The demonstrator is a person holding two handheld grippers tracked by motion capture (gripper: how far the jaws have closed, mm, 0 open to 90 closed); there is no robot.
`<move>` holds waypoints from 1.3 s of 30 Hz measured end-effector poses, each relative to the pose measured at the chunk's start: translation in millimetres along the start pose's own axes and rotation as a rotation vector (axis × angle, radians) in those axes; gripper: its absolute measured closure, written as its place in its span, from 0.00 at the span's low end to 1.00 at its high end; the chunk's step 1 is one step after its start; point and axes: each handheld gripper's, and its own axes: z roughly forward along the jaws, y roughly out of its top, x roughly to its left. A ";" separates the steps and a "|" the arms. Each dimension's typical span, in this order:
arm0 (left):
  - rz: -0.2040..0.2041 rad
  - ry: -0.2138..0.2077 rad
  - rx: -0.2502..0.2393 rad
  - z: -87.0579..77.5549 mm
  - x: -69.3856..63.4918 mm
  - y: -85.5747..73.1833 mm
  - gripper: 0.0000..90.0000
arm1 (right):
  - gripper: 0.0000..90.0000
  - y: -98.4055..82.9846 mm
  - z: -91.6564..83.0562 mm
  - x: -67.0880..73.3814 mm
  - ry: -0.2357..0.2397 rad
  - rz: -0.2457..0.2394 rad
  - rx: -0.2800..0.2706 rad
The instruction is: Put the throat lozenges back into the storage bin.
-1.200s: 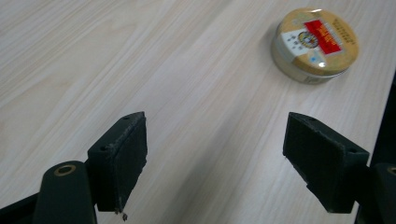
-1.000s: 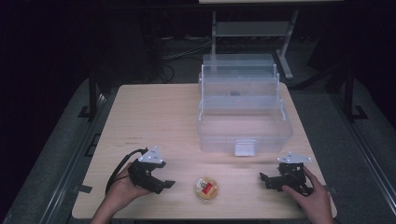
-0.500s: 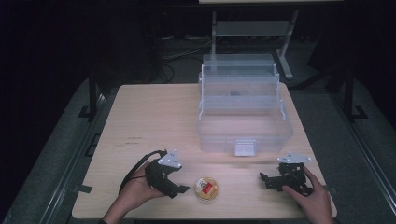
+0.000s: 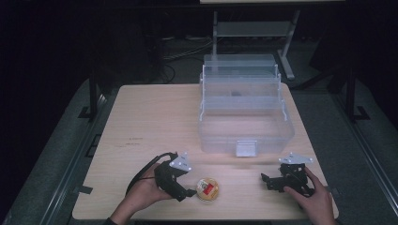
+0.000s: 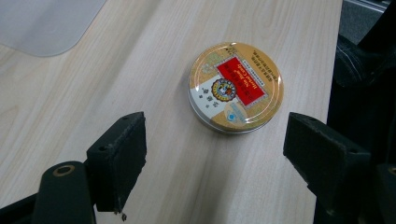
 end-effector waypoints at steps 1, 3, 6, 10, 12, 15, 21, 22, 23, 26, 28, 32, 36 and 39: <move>0.006 -0.001 0.007 0.2 -0.1 0.8 0.23 | 0.00 0.0 0.0 0.0 0.000 0.000 0.000; 0.008 -0.001 0.008 2.1 -1.2 2.9 0.23 | 0.00 0.0 0.0 0.0 0.000 0.000 0.000; 0.024 -0.004 0.019 3.5 -1.5 5.3 0.23 | 0.00 0.0 0.0 0.0 0.000 0.000 0.000; 0.023 -0.010 0.017 5.7 -2.7 7.5 0.23 | 0.00 0.0 0.0 0.0 0.000 0.000 0.000; 0.038 -0.009 0.030 7.3 -3.6 10.3 0.23 | 0.00 0.0 0.0 0.0 0.000 0.000 0.000; 0.042 -0.012 0.028 8.7 -3.9 13.3 0.23 | 0.00 0.0 0.0 0.0 0.000 0.000 0.000; 0.057 -0.016 0.042 11.9 -4.4 19.6 0.23 | 0.00 0.0 0.0 -0.1 0.000 -0.001 0.000; 0.060 -0.018 0.045 12.5 -4.6 21.1 0.23 | 0.00 0.0 0.0 0.0 0.000 0.000 0.000; 0.061 -0.019 0.044 13.4 -5.1 22.5 0.23 | 0.00 0.0 0.0 0.0 0.000 0.000 0.000; 0.085 -0.018 0.061 17.2 -5.8 27.7 0.22 | 0.00 0.0 0.0 -0.1 0.000 -0.001 0.000; 0.088 -0.024 0.067 20.1 -6.6 29.7 0.22 | 0.00 0.0 0.0 -0.1 0.000 -0.001 0.000; 0.095 -0.034 0.078 26.5 -8.3 33.2 0.22 | 0.00 0.0 0.0 -0.1 0.000 -0.001 0.000; 0.106 -0.039 0.101 31.4 -9.5 37.1 0.21 | 0.00 0.0 0.0 -0.1 0.000 -0.001 0.000; 0.114 -0.040 0.111 33.9 -10.0 40.4 0.21 | 0.00 0.0 0.0 -0.1 0.000 -0.001 0.000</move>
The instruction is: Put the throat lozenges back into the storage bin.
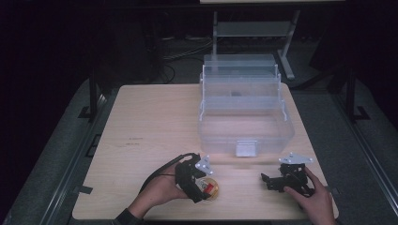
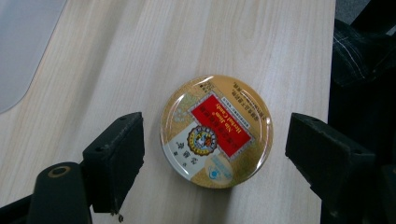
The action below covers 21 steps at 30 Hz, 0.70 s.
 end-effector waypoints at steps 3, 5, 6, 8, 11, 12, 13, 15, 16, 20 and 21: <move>0.009 0.001 0.015 3.5 -0.2 3.3 0.21 | 0.00 0.0 0.0 0.0 0.000 0.000 0.000; 0.011 0.000 0.020 4.7 -0.3 4.4 0.21 | 0.00 0.0 0.0 0.0 0.000 0.000 0.000; 0.015 -0.001 0.023 6.1 -0.5 5.2 0.21 | 0.00 0.0 0.0 0.0 0.000 0.000 0.000; 0.021 -0.005 0.034 9.1 -0.8 7.2 0.20 | 0.00 0.0 0.0 0.0 0.000 0.000 0.000; 0.031 -0.006 0.050 13.4 -1.1 9.1 0.20 | 0.00 0.0 0.0 0.0 0.000 0.000 0.000; 0.034 -0.004 0.055 15.5 -1.0 10.0 0.19 | 0.00 0.0 0.0 0.0 0.000 0.000 0.000; 0.034 -0.004 0.055 15.5 -1.0 10.0 0.19 | 0.00 0.0 0.0 0.0 0.000 0.000 0.000; 0.041 -0.005 0.068 18.9 -0.9 11.4 0.18 | 0.00 0.0 0.0 0.0 0.000 0.000 0.000; 0.041 -0.005 0.068 18.9 -0.9 11.4 0.17 | 0.00 0.0 0.0 0.0 0.000 0.000 0.000; 0.046 -0.002 0.086 23.6 -0.3 11.8 0.17 | 0.00 0.0 0.0 0.0 0.000 0.000 0.000; 0.046 -0.005 0.090 24.9 -0.4 12.1 0.16 | 0.00 0.0 0.0 0.0 0.000 0.000 0.000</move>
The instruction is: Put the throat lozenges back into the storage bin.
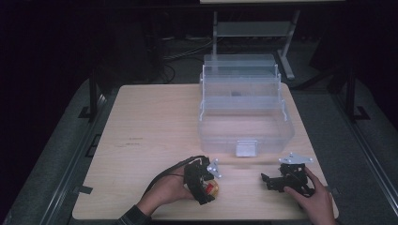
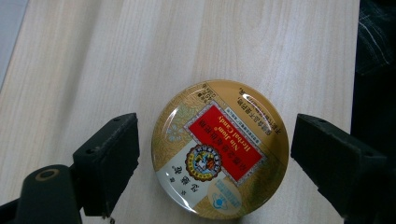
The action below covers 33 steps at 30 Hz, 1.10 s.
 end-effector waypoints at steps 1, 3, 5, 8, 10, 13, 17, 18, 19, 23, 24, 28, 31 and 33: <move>0.002 -0.001 0.002 0.4 0.0 0.1 0.16 | 0.00 0.0 0.0 0.0 0.000 0.000 0.000; 0.007 -0.001 0.012 3.2 -0.5 1.0 0.16 | 0.00 0.0 0.0 0.0 0.000 0.000 0.000; 0.010 -0.001 0.016 4.3 -0.9 1.3 0.16 | 0.00 0.0 0.0 0.0 0.000 0.000 0.000; 0.018 -0.002 0.030 7.3 -1.7 1.8 0.16 | 0.00 0.0 0.0 0.0 0.000 0.000 0.000; 0.022 0.000 0.041 9.6 -2.5 2.1 0.16 | 0.00 0.0 0.0 0.0 0.000 0.000 0.000; 0.022 -0.002 0.054 12.2 -3.1 2.1 0.16 | 0.00 0.0 0.0 0.0 0.000 0.000 0.000; 0.023 0.000 0.062 13.8 -2.7 1.6 0.16 | 0.00 0.0 0.0 0.0 0.000 0.000 0.000; 0.023 0.000 0.063 14.2 -2.7 1.5 0.16 | 0.00 0.0 0.0 0.0 0.000 0.000 0.000; 0.021 0.000 0.064 14.5 -2.8 1.5 0.16 | 0.00 0.0 0.0 0.0 0.000 0.000 0.000; 0.023 0.000 0.064 14.2 -2.5 1.5 0.16 | 0.00 0.0 0.0 0.0 0.000 0.000 0.000; 0.020 0.001 0.064 13.6 -2.1 1.3 0.17 | 0.00 0.0 0.0 0.0 0.000 0.000 0.000; 0.013 0.000 0.064 13.1 -1.2 0.8 0.17 | 0.00 0.0 0.0 0.0 0.000 0.000 0.000; 0.013 -0.011 0.063 13.3 -1.2 0.3 0.20 | 0.00 0.0 0.0 0.0 0.000 0.001 0.000; 0.014 -0.009 0.063 13.2 -1.3 0.2 0.21 | 0.00 0.0 0.0 0.1 0.000 0.001 0.000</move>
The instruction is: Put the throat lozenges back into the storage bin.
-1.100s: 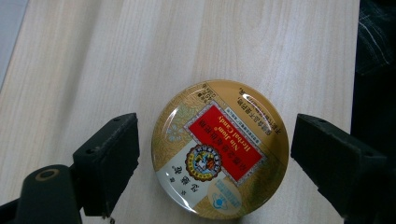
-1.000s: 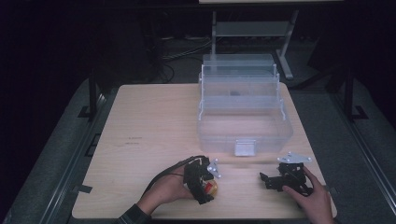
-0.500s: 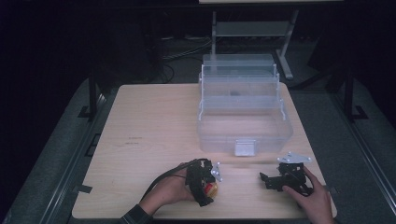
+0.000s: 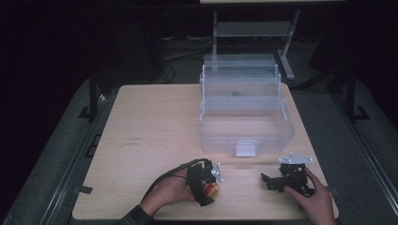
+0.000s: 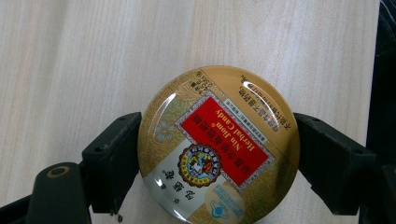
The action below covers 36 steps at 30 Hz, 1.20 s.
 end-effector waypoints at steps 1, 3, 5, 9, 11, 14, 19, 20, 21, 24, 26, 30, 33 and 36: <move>0.000 0.000 0.000 0.0 0.1 -0.1 0.21 | 0.00 0.0 0.0 0.0 0.000 0.000 0.000; -0.003 -0.002 0.000 -0.1 0.2 -0.3 0.21 | 0.00 0.0 0.0 0.0 0.000 0.000 0.000; -0.003 0.000 0.000 -0.1 0.2 -0.3 0.21 | 0.00 0.0 0.0 0.0 0.000 0.000 0.000; -0.008 0.002 0.000 -0.2 0.6 -0.3 0.21 | 0.00 0.0 0.0 0.1 0.000 0.000 0.000; -0.009 0.003 0.003 -0.5 0.7 -0.5 0.22 | 0.00 0.0 0.0 0.1 0.000 0.001 0.000; -0.009 0.003 0.006 -0.8 1.0 -0.6 0.22 | 0.00 0.0 0.0 0.1 0.000 0.001 0.000; -0.020 -0.005 -0.007 -2.7 1.6 -1.2 0.22 | 0.00 0.0 0.0 0.1 0.000 0.001 0.000; -0.020 -0.005 -0.009 -3.5 1.9 -1.3 0.22 | 0.00 0.0 0.0 0.1 0.000 0.001 0.000; -0.020 -0.005 -0.009 -3.5 1.9 -1.3 0.22 | 0.00 0.0 0.0 0.1 0.000 0.001 0.000; -0.023 -0.003 -0.010 -6.2 2.3 -1.4 0.22 | 0.00 0.0 0.0 0.1 0.000 0.001 0.000; -0.030 -0.007 -0.021 -9.9 2.5 -1.3 0.22 | 0.00 0.0 0.0 0.0 0.000 0.000 0.000; -0.031 -0.010 -0.021 -11.9 2.2 -0.8 0.22 | 0.00 0.0 0.0 0.0 0.000 0.000 0.000; -0.029 -0.009 -0.030 -15.8 1.4 -0.1 0.22 | 0.00 0.0 0.0 0.0 0.000 0.000 0.000; -0.026 -0.013 -0.029 -18.3 1.3 0.2 0.22 | 0.00 0.0 0.0 0.0 0.000 0.000 0.000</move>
